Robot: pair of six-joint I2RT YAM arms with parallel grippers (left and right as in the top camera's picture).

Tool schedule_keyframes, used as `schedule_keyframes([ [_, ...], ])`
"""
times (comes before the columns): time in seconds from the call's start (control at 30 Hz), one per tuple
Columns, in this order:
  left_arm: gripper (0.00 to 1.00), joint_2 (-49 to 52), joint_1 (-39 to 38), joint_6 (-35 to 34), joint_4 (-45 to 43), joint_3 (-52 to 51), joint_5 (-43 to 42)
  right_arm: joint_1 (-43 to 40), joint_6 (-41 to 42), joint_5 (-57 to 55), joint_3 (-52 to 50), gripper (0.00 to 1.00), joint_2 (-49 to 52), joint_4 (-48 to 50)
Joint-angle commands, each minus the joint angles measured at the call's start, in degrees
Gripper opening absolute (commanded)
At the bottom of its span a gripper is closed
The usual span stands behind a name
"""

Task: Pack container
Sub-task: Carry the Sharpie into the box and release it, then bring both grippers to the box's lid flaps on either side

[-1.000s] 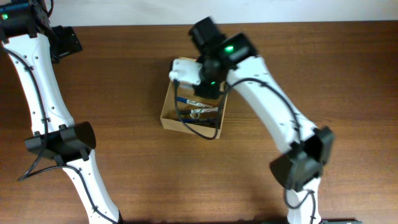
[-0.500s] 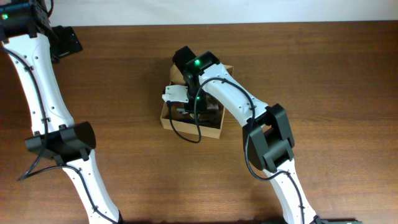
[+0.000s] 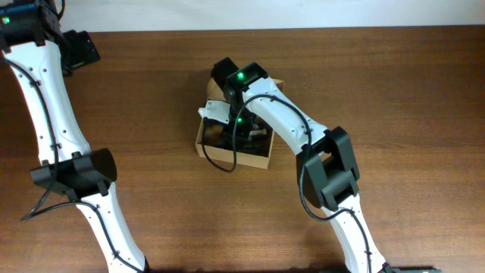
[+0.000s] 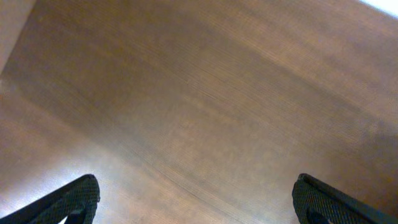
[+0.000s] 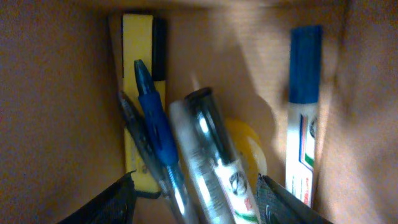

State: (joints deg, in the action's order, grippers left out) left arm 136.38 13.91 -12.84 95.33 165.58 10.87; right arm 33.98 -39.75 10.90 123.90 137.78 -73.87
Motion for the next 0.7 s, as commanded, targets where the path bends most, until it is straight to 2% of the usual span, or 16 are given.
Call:
schedule_keyframes([
  [0.0,1.0,-1.7,0.2,0.3,-1.9,-0.2,-5.7,0.5,6.5,0.9,4.3,0.64,-8.0,-0.2],
  [0.13,1.0,-1.7,0.2,0.3,-1.6,-0.2,-16.0,0.3,12.3,-1.5,10.0,0.65,-11.4,-0.2],
  [0.2,1.0,-1.7,0.2,0.3,-1.4,-0.2,-22.2,-0.4,20.0,-4.3,13.8,0.64,-12.9,-0.3],
  [0.23,0.95,-1.7,0.1,0.5,-0.9,-0.2,-24.9,-1.0,22.9,-4.2,14.8,0.63,-13.4,-0.5],
  [0.27,0.73,-1.7,0.0,1.7,-0.4,-0.2,-27.6,-1.7,25.7,-4.0,15.6,0.59,-13.8,-0.5],
  [0.3,0.43,-1.7,-0.4,4.6,0.3,-0.3,-30.5,-2.9,29.4,-4.0,16.4,0.53,-14.4,-0.5],
  [0.37,0.27,-1.7,-1.5,8.8,1.4,-0.5,-32.7,-5.0,33.8,-3.8,17.2,0.4,-14.8,-0.5],
  [0.4,0.15,-1.7,-3.4,10.0,1.4,-1.5,-32.9,-8.0,38.0,-3.3,17.4,0.26,-14.9,-1.0],
  [0.43,0.05,-1.7,-4.3,10.6,1.4,-1.7,-32.7,-9.6,39.2,-2.5,17.4,0.18,-14.9,-1.6],
  [0.47,0.02,-1.7,-5.3,11.2,1.3,-2.4,-32.0,-11.3,40.1,-1.4,17.4,0.08,-14.8,-2.4],
  [0.5,0.02,-1.7,-6.3,11.2,1.2,-3.3,-30.7,-13.3,41.0,0.2,17.0,0.04,-14.7,-3.3],
  [0.67,0.02,-1.5,-10.4,12.0,-0.2,-8.5,-24.7,-21.0,41.8,3.5,13.9,0.04,-14.3,-5.0],
])
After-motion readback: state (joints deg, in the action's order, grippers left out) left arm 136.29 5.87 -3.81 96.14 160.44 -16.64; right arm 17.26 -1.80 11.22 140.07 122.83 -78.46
